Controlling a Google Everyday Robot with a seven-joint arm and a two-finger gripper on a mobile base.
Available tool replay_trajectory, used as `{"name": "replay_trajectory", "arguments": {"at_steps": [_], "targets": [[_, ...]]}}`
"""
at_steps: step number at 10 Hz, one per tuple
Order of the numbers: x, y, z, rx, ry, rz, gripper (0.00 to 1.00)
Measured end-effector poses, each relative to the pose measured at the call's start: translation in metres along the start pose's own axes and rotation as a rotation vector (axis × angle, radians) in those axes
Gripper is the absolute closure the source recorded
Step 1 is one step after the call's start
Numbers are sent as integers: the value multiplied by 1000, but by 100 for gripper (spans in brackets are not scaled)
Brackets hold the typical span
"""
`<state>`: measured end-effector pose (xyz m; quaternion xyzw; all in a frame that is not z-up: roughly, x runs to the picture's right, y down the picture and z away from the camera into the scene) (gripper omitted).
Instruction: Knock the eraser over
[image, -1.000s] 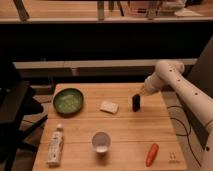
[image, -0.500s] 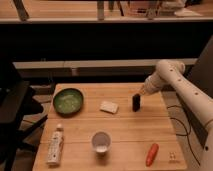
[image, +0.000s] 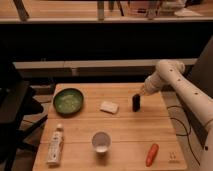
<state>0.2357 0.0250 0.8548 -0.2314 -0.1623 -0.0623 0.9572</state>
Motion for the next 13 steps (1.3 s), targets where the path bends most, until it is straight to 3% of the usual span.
{"name": "replay_trajectory", "arguments": {"at_steps": [13], "targets": [[2, -2, 3, 4, -12, -11, 99]]}}
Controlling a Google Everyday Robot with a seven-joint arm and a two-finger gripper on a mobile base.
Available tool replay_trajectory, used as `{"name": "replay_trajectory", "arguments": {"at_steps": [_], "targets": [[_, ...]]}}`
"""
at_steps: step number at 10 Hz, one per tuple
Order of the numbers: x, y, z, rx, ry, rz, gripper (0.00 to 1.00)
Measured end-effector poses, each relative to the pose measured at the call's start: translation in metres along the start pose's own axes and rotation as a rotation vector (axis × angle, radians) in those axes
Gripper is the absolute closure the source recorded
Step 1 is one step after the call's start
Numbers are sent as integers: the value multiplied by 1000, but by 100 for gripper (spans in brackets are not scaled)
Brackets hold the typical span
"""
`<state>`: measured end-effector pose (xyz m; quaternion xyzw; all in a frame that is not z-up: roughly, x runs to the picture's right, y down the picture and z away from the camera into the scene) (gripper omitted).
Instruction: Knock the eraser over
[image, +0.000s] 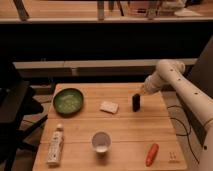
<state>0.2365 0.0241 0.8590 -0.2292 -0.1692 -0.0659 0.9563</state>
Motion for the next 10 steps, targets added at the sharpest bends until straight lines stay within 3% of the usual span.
{"name": "replay_trajectory", "arguments": {"at_steps": [10], "targets": [[1, -2, 1, 1, -11, -15, 99]]}}
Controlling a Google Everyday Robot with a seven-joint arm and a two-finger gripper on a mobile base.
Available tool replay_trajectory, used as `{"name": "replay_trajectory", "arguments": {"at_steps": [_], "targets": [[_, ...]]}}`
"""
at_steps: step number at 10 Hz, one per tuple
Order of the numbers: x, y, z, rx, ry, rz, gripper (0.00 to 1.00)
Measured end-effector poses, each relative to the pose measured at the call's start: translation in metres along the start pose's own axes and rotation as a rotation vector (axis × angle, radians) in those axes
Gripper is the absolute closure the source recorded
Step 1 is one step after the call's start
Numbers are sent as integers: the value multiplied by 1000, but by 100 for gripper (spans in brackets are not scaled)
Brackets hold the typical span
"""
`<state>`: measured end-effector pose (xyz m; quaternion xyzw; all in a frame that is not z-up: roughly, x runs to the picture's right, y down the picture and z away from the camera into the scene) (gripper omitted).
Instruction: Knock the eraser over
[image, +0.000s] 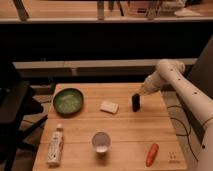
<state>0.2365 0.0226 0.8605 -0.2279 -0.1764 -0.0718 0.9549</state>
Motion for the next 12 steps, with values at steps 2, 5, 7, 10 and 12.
{"name": "replay_trajectory", "arguments": {"at_steps": [2, 5, 7, 10, 12], "targets": [[1, 0, 1, 1, -5, -5, 99], [2, -2, 4, 2, -12, -16, 99], [7, 1, 5, -4, -13, -20, 99], [6, -5, 7, 7, -30, -38, 99], [0, -5, 11, 1, -27, -60, 99]]}}
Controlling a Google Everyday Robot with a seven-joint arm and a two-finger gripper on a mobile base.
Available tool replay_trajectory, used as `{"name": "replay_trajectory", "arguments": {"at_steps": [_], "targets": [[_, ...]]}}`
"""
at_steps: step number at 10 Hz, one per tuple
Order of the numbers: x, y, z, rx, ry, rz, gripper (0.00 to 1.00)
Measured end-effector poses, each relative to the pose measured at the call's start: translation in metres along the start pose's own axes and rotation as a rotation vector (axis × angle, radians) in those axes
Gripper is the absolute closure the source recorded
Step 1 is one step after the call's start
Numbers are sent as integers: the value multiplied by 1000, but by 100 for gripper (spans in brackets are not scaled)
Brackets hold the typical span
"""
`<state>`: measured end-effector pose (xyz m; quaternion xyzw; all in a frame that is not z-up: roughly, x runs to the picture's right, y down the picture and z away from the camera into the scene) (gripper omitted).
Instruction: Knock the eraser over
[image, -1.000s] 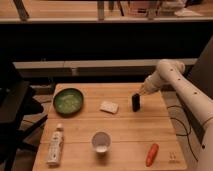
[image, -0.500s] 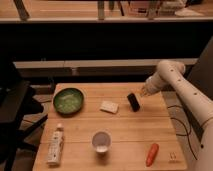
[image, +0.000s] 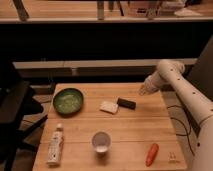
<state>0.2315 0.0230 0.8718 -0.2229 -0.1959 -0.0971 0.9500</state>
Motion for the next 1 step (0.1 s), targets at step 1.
{"name": "replay_trajectory", "arguments": {"at_steps": [1], "targets": [[-8, -3, 3, 0, -1, -12, 99]]}}
